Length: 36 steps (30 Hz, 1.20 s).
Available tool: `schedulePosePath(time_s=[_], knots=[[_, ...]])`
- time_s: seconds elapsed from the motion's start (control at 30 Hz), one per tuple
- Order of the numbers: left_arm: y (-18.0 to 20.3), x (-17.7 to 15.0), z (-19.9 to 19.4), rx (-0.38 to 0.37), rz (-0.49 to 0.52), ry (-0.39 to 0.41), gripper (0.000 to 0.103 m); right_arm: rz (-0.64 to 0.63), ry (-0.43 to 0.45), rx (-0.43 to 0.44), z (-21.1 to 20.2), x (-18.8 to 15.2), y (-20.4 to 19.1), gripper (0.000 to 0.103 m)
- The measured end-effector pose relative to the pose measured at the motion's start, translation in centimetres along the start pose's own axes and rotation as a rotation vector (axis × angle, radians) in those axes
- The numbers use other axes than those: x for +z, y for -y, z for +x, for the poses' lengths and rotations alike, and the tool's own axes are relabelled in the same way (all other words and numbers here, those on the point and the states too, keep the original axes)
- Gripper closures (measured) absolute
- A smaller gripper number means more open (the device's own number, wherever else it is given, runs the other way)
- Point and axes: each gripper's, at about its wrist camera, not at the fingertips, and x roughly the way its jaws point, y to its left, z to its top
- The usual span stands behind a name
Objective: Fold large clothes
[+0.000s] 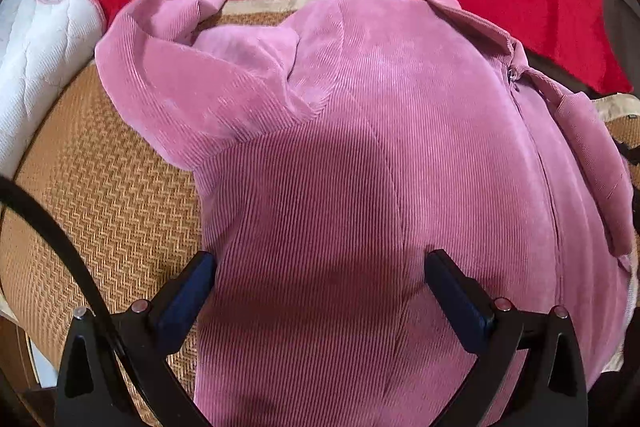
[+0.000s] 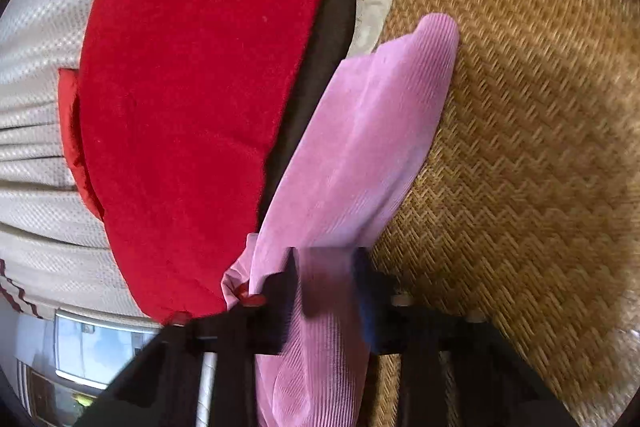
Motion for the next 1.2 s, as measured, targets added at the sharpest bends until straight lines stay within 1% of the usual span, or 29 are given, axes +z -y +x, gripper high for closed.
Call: schedulePosePath(time_s=[0.03,0.1,0.13,0.17,0.23,0.27,0.3,0.33,0.4,0.5,0.57,0.6,0.63,0.7,0.77,0.8,0.83,0.87,0.9,0.93,0.97,1.0,1.03,1.07,1.13,1.2], knots=[[-0.1,0.1,-0.2,-0.004,0.002,-0.024,0.000,-0.025,0.001,-0.003,0.3,-0.2,-0.6,0.089],[0.1,0.5,-0.6,0.017,0.030,-0.033,0.000,-0.091,0.013,0.008,0.4,-0.6,-1.6,0.093],[0.1,0.4,-1.3,0.040,0.048,-0.008,0.000,-0.139,0.022,0.023,0.3,-1.0,-2.9,0.093],[0.0,0.3,-2.4,0.061,0.058,0.034,0.000,-0.187,0.026,0.057,0.1,-1.6,-4.3,0.093],[-0.5,0.2,-3.9,0.065,0.052,0.073,0.000,-0.270,0.016,0.119,0.1,-3.2,-6.9,0.093],[-0.9,0.2,-4.8,0.059,0.040,0.091,0.000,-0.306,0.006,0.135,0.2,-4.0,-7.9,0.093],[-1.6,0.1,-5.9,0.053,0.022,0.114,0.000,-0.338,-0.011,0.154,0.4,-5.0,-8.9,0.093],[-2.2,0.0,-6.8,0.049,0.008,0.134,0.000,-0.373,-0.052,0.185,0.9,-6.6,-10.2,0.093],[-3.1,0.2,-8.1,0.049,-0.007,0.166,0.000,-0.421,-0.130,0.207,2.6,-9.4,-11.4,0.093],[-4.1,-0.3,-9.8,0.060,-0.013,0.209,0.000,-0.477,-0.244,0.189,5.2,-13.8,-11.5,0.093],[-4.3,-0.2,-10.5,0.063,-0.012,0.219,0.000,-0.485,-0.338,0.145,7.2,-16.5,-10.8,0.093],[-4.4,-0.6,-10.8,0.057,-0.010,0.221,0.000,-0.475,-0.374,0.123,7.5,-17.6,-10.4,0.090],[-4.2,-0.7,-11.2,0.045,-0.005,0.222,0.000,-0.447,-0.413,0.090,8.0,-18.6,-9.5,0.090],[-3.7,-0.2,-11.5,0.019,0.004,0.227,0.000,-0.419,-0.436,0.058,7.8,-18.8,-9.0,0.090],[-2.4,0.1,-12.1,-0.015,0.020,0.243,0.000,-0.409,-0.445,0.066,6.5,-18.4,-8.9,0.073],[-1.5,0.3,-12.4,-0.032,0.033,0.248,0.000,-0.410,-0.436,0.084,4.9,-18.2,-9.1,0.045],[-0.4,0.5,-12.6,-0.053,0.054,0.252,0.000,-0.411,-0.402,0.104,3.2,-18.0,-8.9,0.008],[1.1,0.9,-12.7,-0.079,0.086,0.256,0.000,-0.407,-0.348,0.112,1.6,-17.5,-8.9,0.003],[2.4,1.0,-12.7,-0.095,0.117,0.262,0.000,-0.400,-0.254,0.126,-0.7,-16.8,-8.7,0.003],[4.0,1.3,-12.6,-0.106,0.151,0.269,0.000,-0.396,-0.199,0.128,-2.5,-16.5,-8.5,0.004],[6.1,1.7,-12.2,-0.119,0.197,0.275,0.000,-0.378,-0.165,0.115,-3.5,-15.7,-8.1,0.005],[7.3,1.8,-12.0,-0.127,0.222,0.274,0.000,-0.341,-0.139,0.117,-4.3,-14.8,-7.6,0.008],[8.9,2.2,-11.4,-0.138,0.253,0.265,0.000,-0.266,-0.111,0.158,-5.2,-13.5,-6.5,0.026],[10.6,2.5,-10.6,-0.154,0.287,0.249,0.000,-0.220,-0.106,0.182,-5.5,-12.5,-5.8,0.036],[13.8,3.1,-9.1,-0.159,0.348,0.229,0.000,-0.142,-0.113,0.179,-5.3,-10.7,-4.2,0.069],[16.1,3.4,-8.1,-0.161,0.393,0.217,0.000,-0.081,-0.119,0.156,-4.7,-10.0,-2.7,0.069]])
